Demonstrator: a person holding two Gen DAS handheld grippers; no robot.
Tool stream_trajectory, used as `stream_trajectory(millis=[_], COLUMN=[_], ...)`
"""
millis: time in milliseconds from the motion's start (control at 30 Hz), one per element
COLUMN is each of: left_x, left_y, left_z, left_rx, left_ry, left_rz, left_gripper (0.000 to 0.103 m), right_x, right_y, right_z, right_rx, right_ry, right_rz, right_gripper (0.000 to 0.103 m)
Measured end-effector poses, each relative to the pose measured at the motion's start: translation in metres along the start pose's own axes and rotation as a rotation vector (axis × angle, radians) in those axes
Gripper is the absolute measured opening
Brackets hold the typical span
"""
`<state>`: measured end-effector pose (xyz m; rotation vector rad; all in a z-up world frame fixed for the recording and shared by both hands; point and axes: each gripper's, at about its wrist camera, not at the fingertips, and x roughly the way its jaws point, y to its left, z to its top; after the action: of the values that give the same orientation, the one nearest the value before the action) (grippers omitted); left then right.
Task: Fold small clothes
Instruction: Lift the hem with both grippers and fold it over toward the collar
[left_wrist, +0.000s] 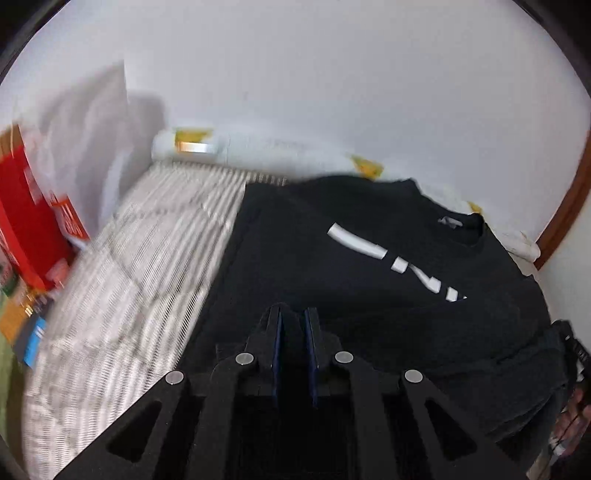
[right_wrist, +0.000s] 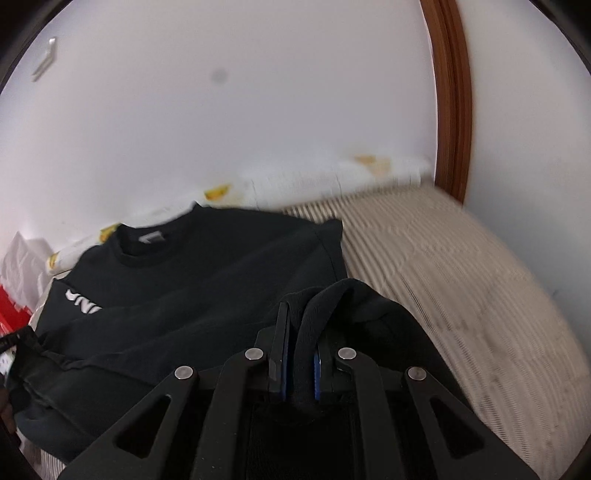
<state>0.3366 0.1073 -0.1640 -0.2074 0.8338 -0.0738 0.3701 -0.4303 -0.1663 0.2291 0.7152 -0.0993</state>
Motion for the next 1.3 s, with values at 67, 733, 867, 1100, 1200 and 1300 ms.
stream_trajectory(millis=[67,733,867,1100,1200,1300], left_x=[0.004,0.008,0.008,0.007,0.007,0.007], left_y=[0.001,-0.011,-0.011,-0.011,-0.011,-0.010], left_z=[-0.003,-0.011,-0.011,-0.011,-0.011,-0.011], left_rx=[0.008,0.076,0.074,0.073,0.071,0.068], left_ry=[-0.011,-0.053,-0.053,-0.054,-0.054,-0.055], left_rz=[-0.009,0.065,0.063,0.064,0.063,0.061], left_gripper=[0.012,0.012,0.012,0.013,0.013,0.013], right_x=[0.009,0.021,0.021,0.022,0.022,0.022], right_y=[0.001,0.008,0.008,0.008,0.008,0.008], right_z=[-0.003,-0.004,-0.004,-0.004,-0.005,-0.005], right_rx=[-0.009,-0.040,-0.041,-0.038,-0.037,-0.036], right_ry=[0.012,0.053,0.055,0.056,0.057,0.057], right_rz=[-0.014,-0.058,-0.061,-0.059,-0.059,-0.058], right_gripper=[0.010,0.014,0.015,0.015,0.015,0.016])
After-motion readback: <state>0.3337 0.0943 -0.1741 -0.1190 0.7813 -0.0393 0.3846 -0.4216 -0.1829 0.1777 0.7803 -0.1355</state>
